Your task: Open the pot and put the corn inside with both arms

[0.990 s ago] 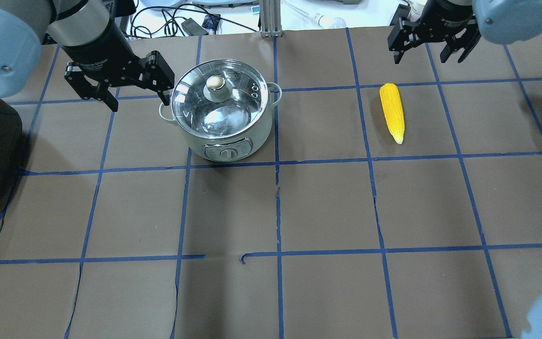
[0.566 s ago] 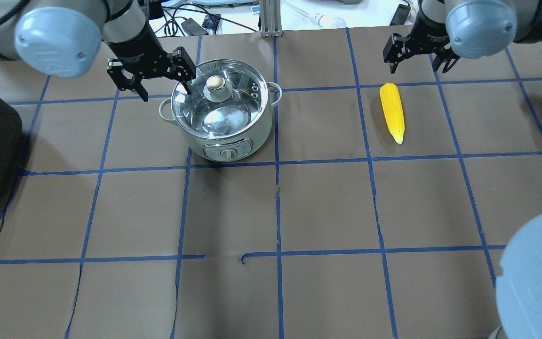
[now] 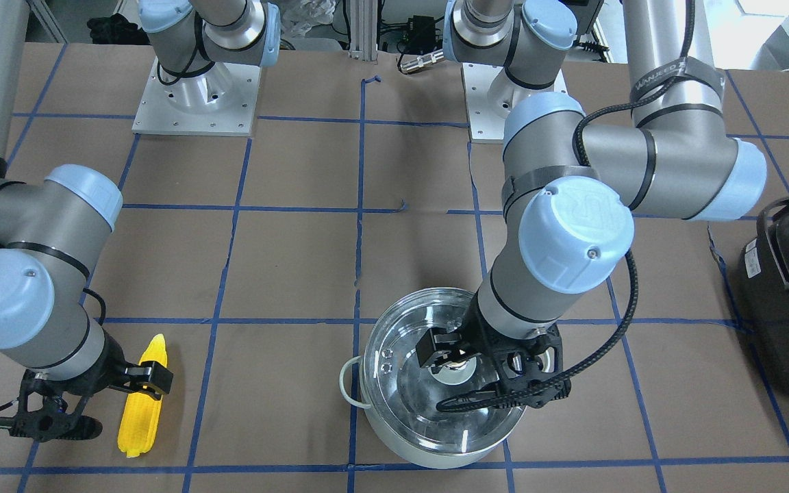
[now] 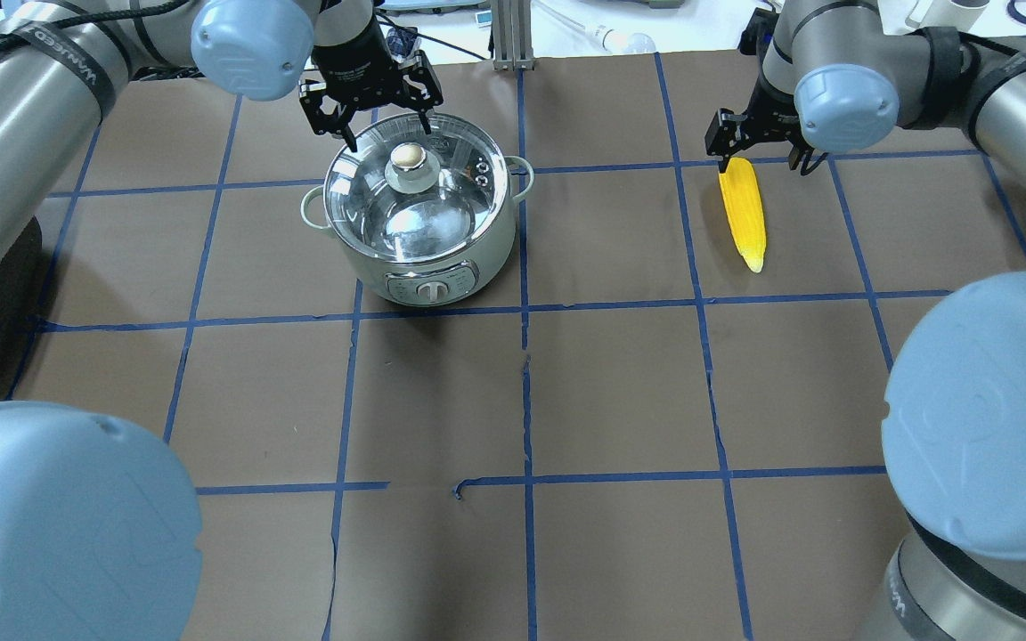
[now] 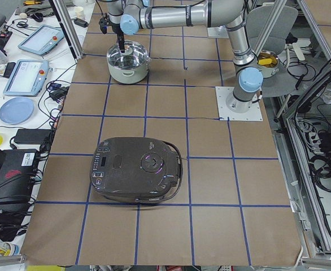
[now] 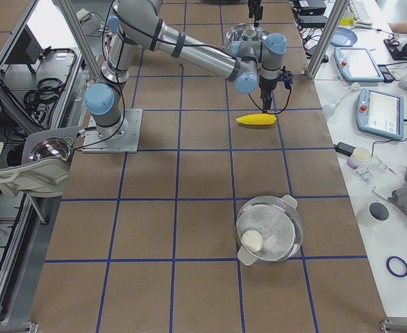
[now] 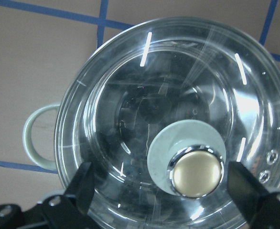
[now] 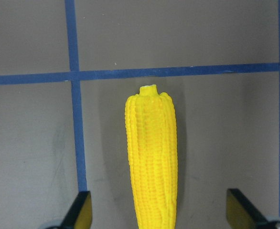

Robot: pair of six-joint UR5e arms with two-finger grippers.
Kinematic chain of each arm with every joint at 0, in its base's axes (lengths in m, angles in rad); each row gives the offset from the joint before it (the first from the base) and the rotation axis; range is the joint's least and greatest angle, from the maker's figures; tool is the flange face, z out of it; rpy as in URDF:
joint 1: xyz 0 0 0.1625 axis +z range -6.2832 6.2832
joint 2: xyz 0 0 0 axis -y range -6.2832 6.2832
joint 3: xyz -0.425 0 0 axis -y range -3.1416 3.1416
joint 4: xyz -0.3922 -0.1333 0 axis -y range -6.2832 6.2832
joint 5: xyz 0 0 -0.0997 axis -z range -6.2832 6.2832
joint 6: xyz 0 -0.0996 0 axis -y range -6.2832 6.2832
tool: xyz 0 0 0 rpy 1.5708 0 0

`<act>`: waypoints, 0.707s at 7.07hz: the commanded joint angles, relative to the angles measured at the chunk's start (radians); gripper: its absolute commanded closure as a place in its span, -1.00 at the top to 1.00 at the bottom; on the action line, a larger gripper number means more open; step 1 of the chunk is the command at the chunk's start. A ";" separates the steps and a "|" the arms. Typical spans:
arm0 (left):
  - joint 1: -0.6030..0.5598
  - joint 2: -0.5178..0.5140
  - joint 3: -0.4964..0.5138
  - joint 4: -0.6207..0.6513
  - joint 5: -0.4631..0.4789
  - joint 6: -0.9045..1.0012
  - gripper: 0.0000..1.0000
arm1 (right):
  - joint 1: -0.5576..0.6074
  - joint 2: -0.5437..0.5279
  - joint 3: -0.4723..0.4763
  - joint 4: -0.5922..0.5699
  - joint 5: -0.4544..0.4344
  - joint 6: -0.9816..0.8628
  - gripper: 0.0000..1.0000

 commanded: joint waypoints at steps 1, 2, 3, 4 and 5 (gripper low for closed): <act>-0.035 -0.020 -0.020 0.015 0.058 0.050 1.00 | -0.002 0.034 0.050 -0.078 -0.002 0.000 1.00; -0.037 -0.018 -0.032 0.009 0.060 0.092 0.82 | -0.005 0.043 0.052 -0.098 0.000 0.000 1.00; -0.037 -0.011 -0.034 0.000 0.084 0.152 0.34 | -0.008 0.063 0.046 -0.101 0.009 -0.008 1.00; -0.040 -0.016 -0.034 -0.001 0.110 0.169 -0.28 | -0.008 0.066 0.052 -0.158 0.012 -0.042 1.00; -0.040 -0.007 -0.032 -0.003 0.101 0.153 -0.99 | -0.008 0.078 0.049 -0.163 0.015 -0.072 1.00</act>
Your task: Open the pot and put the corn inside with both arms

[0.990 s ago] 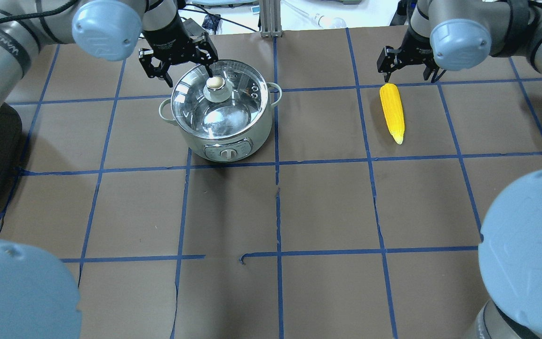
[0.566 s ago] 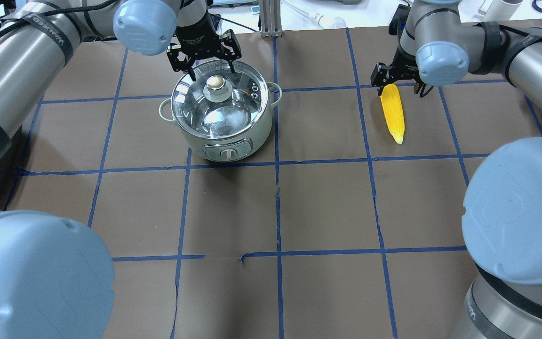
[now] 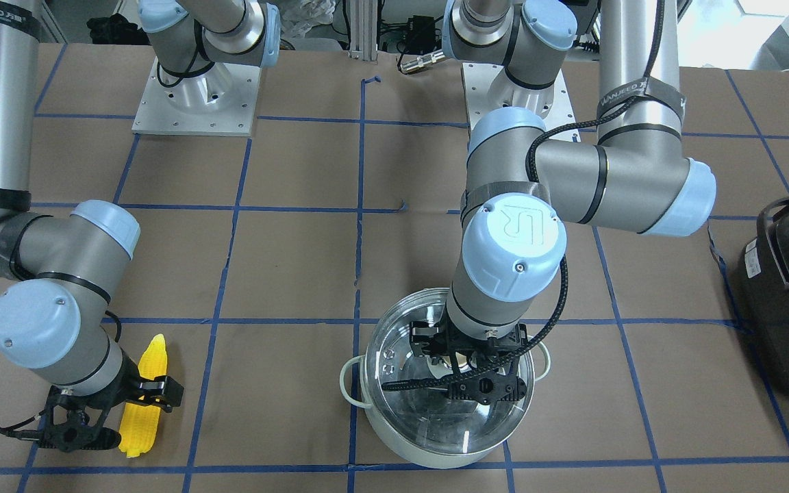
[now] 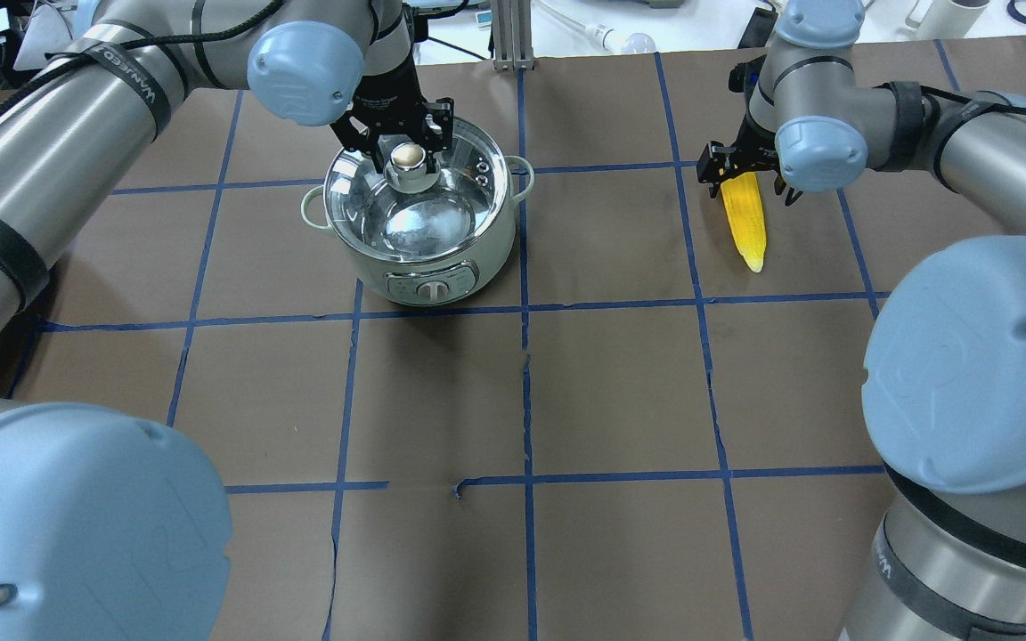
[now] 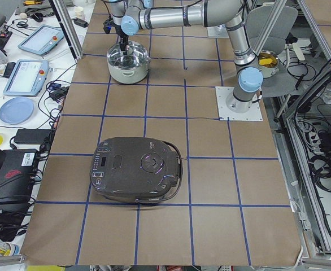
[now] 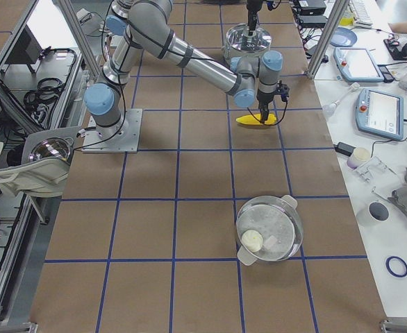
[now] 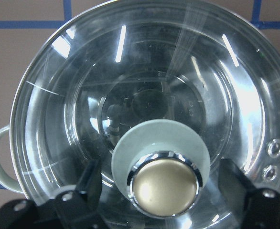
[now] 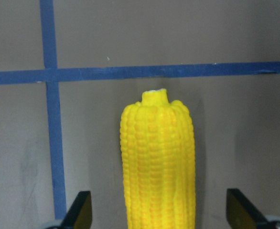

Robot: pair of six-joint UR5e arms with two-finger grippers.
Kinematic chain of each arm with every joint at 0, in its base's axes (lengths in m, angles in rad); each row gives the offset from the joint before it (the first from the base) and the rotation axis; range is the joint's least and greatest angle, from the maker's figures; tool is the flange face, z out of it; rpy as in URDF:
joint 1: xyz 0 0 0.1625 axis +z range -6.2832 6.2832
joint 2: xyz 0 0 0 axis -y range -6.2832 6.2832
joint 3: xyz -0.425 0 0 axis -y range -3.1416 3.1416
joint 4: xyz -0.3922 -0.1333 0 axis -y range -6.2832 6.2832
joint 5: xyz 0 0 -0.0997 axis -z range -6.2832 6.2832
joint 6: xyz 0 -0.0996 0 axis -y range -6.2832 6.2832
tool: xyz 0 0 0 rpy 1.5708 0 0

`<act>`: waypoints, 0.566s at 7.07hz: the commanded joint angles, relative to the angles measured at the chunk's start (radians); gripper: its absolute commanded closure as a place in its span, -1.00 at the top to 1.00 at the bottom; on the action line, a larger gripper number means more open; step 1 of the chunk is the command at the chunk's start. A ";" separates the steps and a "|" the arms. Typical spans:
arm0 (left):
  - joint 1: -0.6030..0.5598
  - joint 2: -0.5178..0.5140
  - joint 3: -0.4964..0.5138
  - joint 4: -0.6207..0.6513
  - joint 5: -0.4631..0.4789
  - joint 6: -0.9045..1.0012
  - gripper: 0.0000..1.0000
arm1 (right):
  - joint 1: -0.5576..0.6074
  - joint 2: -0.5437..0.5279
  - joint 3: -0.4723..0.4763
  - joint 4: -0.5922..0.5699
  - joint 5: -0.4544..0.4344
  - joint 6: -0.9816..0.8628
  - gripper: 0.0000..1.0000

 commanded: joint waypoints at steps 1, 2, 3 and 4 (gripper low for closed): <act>0.000 0.005 0.000 -0.001 0.001 -0.020 -1.00 | -0.002 0.023 -0.002 -0.026 0.008 -0.060 0.99; -0.001 0.010 0.009 0.000 -0.002 -0.036 -1.00 | -0.005 0.026 0.006 -0.026 0.027 -0.062 0.97; 0.003 0.030 0.029 0.000 0.003 -0.034 -1.00 | -0.008 0.024 0.006 -0.025 0.020 -0.068 0.38; 0.032 0.041 0.060 -0.015 0.045 -0.036 -1.00 | -0.011 0.023 0.007 -0.016 0.014 -0.102 -0.38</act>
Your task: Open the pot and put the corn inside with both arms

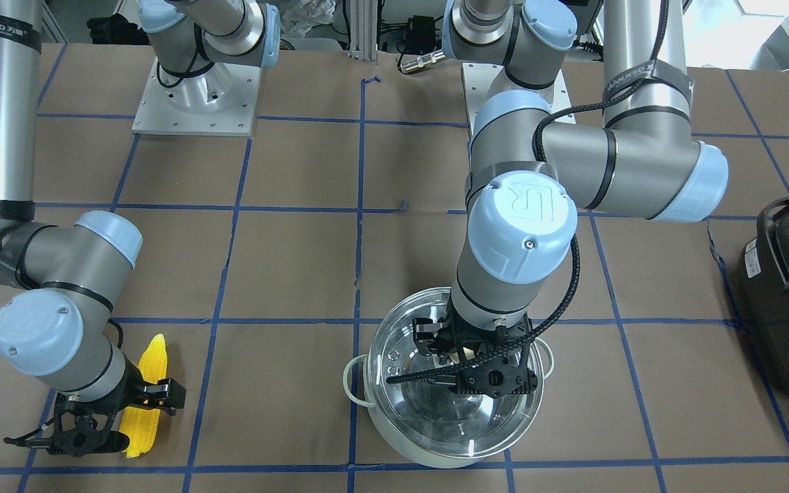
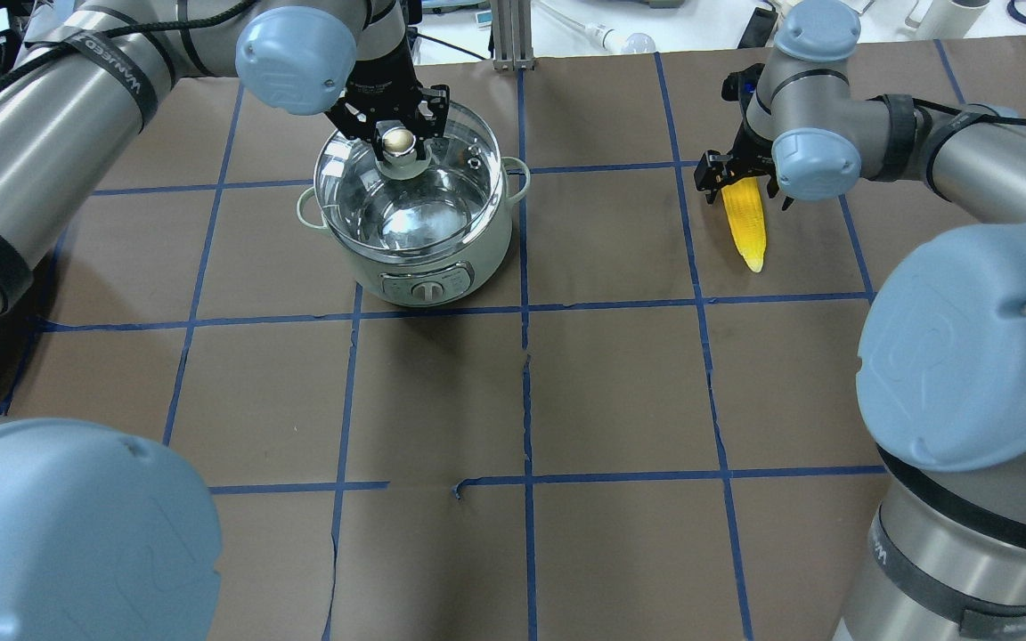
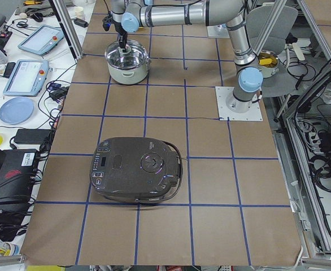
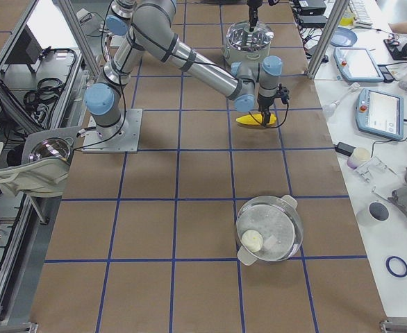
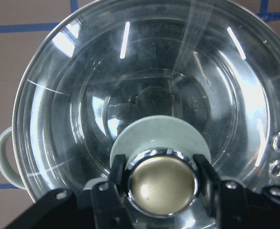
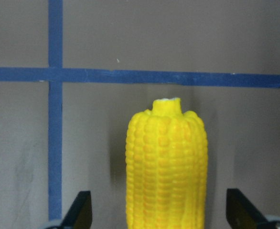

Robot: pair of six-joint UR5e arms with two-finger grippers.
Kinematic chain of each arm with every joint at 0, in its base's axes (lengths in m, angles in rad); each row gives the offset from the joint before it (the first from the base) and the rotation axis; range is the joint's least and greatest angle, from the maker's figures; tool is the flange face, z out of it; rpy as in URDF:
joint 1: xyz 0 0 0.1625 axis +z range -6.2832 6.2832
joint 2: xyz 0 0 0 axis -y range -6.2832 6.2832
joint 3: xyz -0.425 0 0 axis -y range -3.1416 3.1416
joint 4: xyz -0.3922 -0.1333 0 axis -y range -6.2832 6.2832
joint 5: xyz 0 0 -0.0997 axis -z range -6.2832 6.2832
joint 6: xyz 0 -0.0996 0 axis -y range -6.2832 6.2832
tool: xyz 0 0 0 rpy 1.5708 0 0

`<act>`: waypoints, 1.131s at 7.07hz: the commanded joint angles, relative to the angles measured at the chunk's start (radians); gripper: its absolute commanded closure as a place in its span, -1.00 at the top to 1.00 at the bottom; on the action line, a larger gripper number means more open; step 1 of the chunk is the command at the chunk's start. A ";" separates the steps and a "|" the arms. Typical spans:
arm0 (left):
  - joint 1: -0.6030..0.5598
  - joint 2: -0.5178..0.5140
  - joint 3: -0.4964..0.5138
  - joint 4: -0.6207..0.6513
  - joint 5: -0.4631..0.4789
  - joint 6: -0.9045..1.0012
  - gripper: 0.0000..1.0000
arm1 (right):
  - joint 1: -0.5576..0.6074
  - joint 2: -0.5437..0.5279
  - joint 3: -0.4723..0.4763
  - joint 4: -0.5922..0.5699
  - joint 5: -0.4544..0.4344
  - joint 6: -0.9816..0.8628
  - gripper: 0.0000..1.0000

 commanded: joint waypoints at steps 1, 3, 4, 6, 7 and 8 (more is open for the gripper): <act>0.126 0.020 0.049 -0.094 0.038 0.021 -1.00 | -0.013 -0.001 0.002 0.009 -0.005 -0.043 -0.54; 0.348 0.025 -0.003 -0.124 0.033 0.405 -1.00 | -0.015 -0.039 -0.019 0.017 0.012 -0.029 -0.56; 0.418 0.028 -0.064 -0.081 0.038 0.569 -1.00 | 0.005 -0.081 -0.032 0.020 0.032 -0.023 -0.55; 0.562 0.043 -0.275 0.139 0.027 0.647 -1.00 | 0.141 -0.155 -0.080 0.082 0.060 0.106 -0.53; 0.555 0.068 -0.396 0.290 0.030 0.645 -1.00 | 0.228 -0.165 -0.146 0.169 0.058 0.221 -0.53; 0.550 0.091 -0.486 0.368 0.027 0.644 -1.00 | 0.342 -0.166 -0.207 0.264 0.005 0.320 -0.55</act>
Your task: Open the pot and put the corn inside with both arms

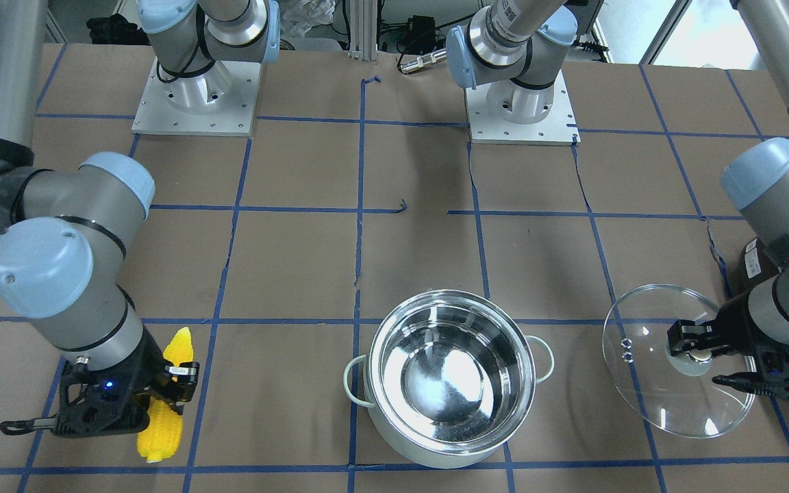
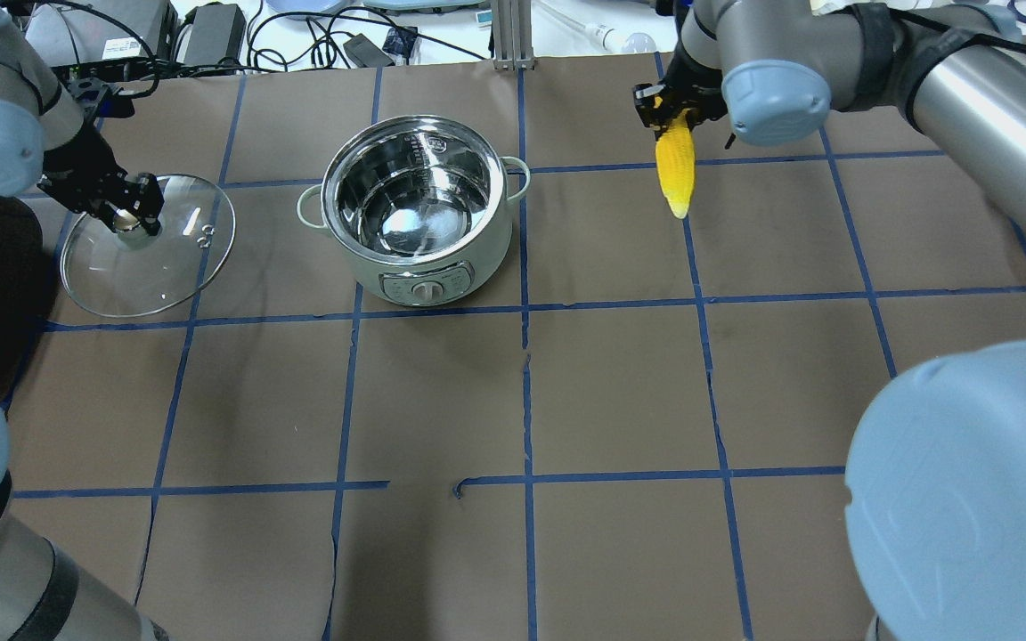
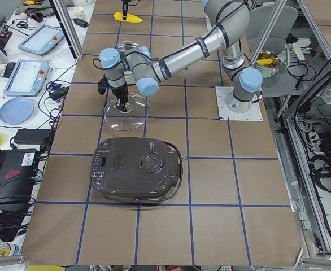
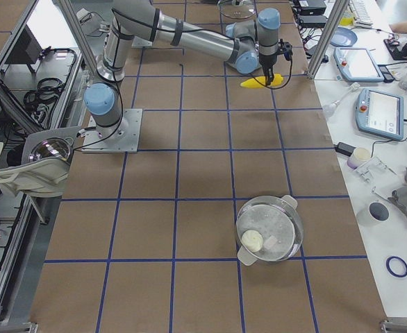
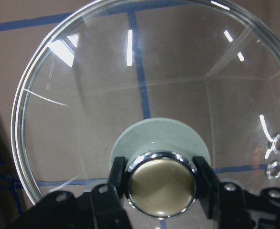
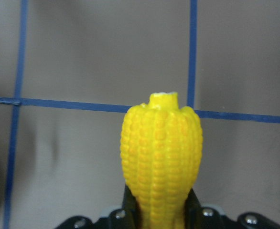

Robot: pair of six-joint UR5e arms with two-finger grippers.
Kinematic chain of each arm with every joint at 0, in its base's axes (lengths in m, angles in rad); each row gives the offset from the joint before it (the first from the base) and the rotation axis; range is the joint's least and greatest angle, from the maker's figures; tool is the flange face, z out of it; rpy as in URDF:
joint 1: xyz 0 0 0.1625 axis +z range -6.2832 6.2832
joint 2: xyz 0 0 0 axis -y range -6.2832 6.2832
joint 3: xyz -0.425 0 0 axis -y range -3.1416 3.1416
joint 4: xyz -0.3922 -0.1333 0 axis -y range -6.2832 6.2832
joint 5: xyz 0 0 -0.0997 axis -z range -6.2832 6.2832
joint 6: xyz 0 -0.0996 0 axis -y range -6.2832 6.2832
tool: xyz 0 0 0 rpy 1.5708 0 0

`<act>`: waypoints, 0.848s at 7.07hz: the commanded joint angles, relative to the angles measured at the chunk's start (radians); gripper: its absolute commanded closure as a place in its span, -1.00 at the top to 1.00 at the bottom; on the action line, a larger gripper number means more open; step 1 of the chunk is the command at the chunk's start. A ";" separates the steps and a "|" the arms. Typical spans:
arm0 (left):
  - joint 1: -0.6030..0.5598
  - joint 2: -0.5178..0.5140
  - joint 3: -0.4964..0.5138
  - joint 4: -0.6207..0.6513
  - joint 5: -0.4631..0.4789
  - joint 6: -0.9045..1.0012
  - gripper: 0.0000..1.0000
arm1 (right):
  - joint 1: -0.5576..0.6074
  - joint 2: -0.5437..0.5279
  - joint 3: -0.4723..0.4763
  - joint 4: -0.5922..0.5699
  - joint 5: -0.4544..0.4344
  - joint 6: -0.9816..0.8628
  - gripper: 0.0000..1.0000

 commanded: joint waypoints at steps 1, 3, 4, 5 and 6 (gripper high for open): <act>0.004 0.046 -0.178 0.129 -0.005 0.006 -1.00 | 0.210 -0.009 -0.139 0.137 -0.071 0.229 -0.54; -0.035 0.077 -0.205 0.132 -0.002 -0.013 -1.00 | 0.258 0.020 -0.263 0.223 -0.051 0.330 -0.55; -0.038 0.077 -0.220 0.138 -0.001 -0.014 -0.63 | 0.334 0.058 -0.312 0.234 -0.068 0.369 -0.55; -0.038 0.076 -0.222 0.170 -0.001 -0.008 0.98 | 0.377 0.127 -0.360 0.228 -0.068 0.436 -0.55; -0.039 0.076 -0.214 0.174 0.001 -0.008 1.00 | 0.396 0.190 -0.427 0.225 -0.067 0.441 -0.55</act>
